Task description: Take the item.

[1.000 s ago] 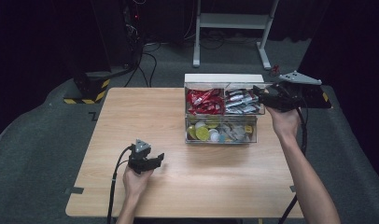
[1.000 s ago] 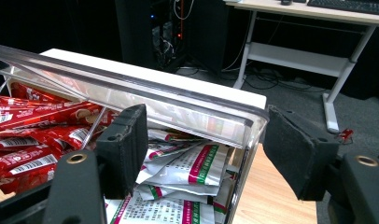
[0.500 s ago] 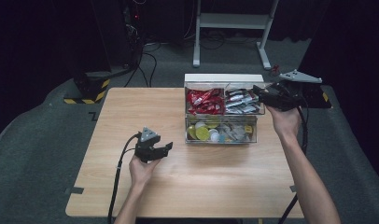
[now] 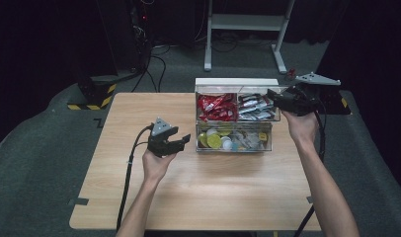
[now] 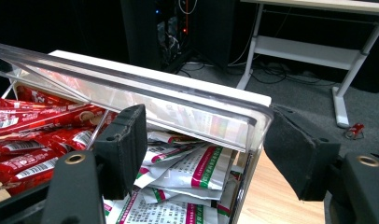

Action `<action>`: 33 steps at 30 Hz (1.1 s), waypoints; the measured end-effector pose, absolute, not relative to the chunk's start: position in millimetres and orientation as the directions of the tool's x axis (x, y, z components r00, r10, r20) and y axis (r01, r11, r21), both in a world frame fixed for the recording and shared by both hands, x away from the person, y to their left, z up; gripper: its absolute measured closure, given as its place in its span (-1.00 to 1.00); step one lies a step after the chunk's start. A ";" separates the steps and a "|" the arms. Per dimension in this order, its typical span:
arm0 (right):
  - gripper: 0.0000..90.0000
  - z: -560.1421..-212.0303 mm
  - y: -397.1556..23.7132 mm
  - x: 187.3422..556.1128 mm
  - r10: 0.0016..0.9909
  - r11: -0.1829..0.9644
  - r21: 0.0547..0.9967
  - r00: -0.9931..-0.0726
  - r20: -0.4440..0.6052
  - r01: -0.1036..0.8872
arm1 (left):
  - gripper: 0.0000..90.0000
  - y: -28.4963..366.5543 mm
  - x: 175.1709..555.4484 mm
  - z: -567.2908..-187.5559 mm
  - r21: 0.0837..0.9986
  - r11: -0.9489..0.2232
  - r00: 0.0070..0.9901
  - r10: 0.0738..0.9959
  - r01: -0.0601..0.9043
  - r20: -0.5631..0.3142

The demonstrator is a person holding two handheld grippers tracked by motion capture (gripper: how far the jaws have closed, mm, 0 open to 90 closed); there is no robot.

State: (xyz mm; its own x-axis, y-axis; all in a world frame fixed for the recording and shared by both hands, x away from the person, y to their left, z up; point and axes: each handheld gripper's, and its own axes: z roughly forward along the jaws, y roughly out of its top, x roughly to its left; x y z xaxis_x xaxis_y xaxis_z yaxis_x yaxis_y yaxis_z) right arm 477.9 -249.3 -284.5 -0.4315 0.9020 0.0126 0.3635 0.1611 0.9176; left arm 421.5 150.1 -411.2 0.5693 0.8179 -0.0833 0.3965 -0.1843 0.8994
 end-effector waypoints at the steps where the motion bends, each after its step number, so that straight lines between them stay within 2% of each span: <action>1: -0.32 -284.0 -248.6 477.9 0.902 0.166 0.916 -0.431 0.008 0.364 | -0.07 148.2 421.7 -407.2 0.903 -0.181 0.573 0.815 0.389 -0.084; 15: -0.31 -281.6 -245.7 477.5 0.901 0.189 0.912 -0.433 -0.014 0.365 | 0.07 129.9 431.5 -363.5 0.936 -0.155 0.616 0.784 0.316 -0.078; 22: -0.31 -281.2 -246.0 477.8 0.901 0.187 0.911 -0.435 -0.010 0.368 | 0.12 114.2 435.2 -346.7 0.940 -0.187 0.641 0.766 0.286 -0.042; 33: -0.31 -281.1 -246.4 477.9 0.901 0.184 0.910 -0.435 -0.005 0.371 | 0.47 89.0 447.8 -336.7 0.924 -0.266 0.649 0.760 0.276 0.025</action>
State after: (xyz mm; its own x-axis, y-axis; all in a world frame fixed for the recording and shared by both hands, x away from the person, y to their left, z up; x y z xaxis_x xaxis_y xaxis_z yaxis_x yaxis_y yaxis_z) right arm 477.9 -246.4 -281.1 -0.4348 0.9005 -0.0048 0.3715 0.1843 0.9100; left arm 447.8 89.0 -336.7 0.6494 0.7600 0.0248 0.2761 -0.2660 0.9236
